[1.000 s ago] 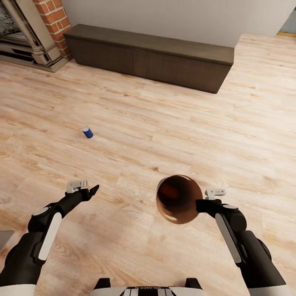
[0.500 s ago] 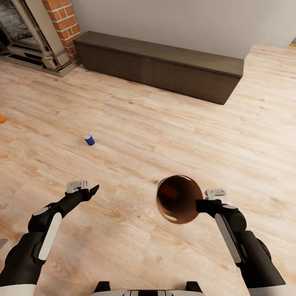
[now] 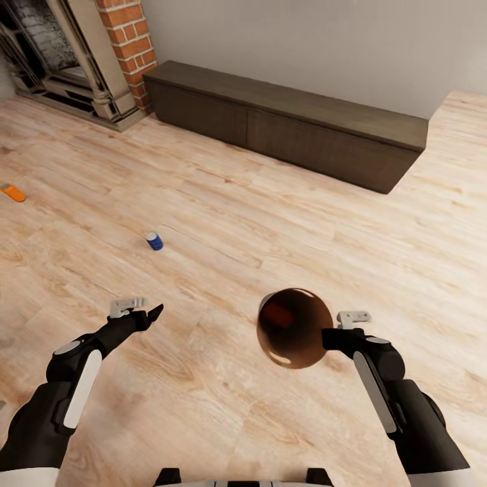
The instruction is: Put the three can of soda from the living room inside the tash can in the kitchen.
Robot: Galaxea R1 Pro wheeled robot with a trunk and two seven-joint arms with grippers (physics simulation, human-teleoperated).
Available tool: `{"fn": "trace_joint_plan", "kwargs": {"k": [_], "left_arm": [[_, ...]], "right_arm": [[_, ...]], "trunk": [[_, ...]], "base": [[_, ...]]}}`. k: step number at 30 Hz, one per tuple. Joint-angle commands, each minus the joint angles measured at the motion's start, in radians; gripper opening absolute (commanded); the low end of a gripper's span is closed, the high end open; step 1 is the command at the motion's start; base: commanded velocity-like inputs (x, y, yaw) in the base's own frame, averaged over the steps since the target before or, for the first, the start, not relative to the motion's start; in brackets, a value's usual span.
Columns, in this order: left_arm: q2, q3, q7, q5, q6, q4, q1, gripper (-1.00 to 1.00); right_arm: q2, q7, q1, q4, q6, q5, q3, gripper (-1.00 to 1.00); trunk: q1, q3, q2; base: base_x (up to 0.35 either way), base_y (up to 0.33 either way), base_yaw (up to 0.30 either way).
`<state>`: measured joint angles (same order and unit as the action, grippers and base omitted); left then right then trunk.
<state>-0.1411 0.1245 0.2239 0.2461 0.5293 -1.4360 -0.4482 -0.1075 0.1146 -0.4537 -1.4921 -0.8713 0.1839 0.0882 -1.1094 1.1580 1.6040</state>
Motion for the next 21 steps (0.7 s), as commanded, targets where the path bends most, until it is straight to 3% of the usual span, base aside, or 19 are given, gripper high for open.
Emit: {"fn": "trace_joint_plan", "kwargs": {"k": [1,21], "left_arm": [[0.0,0.0,0.0,0.0,0.0,0.0,0.0,1.0],[0.012,0.0,-0.001,-0.005,0.0,0.0,0.0,1.0]], "right_arm": [[0.0,-0.003,0.0,0.0,0.002,0.014,0.001,-1.0],[0.0,0.0,0.002,0.015,0.002,0.013,0.036,-1.0]], "trunk": [[0.0,-0.001,0.0],[0.0,-0.027,0.0]], "base": [[0.296,-0.15,0.173],[0.296,-0.15,0.173]]}}
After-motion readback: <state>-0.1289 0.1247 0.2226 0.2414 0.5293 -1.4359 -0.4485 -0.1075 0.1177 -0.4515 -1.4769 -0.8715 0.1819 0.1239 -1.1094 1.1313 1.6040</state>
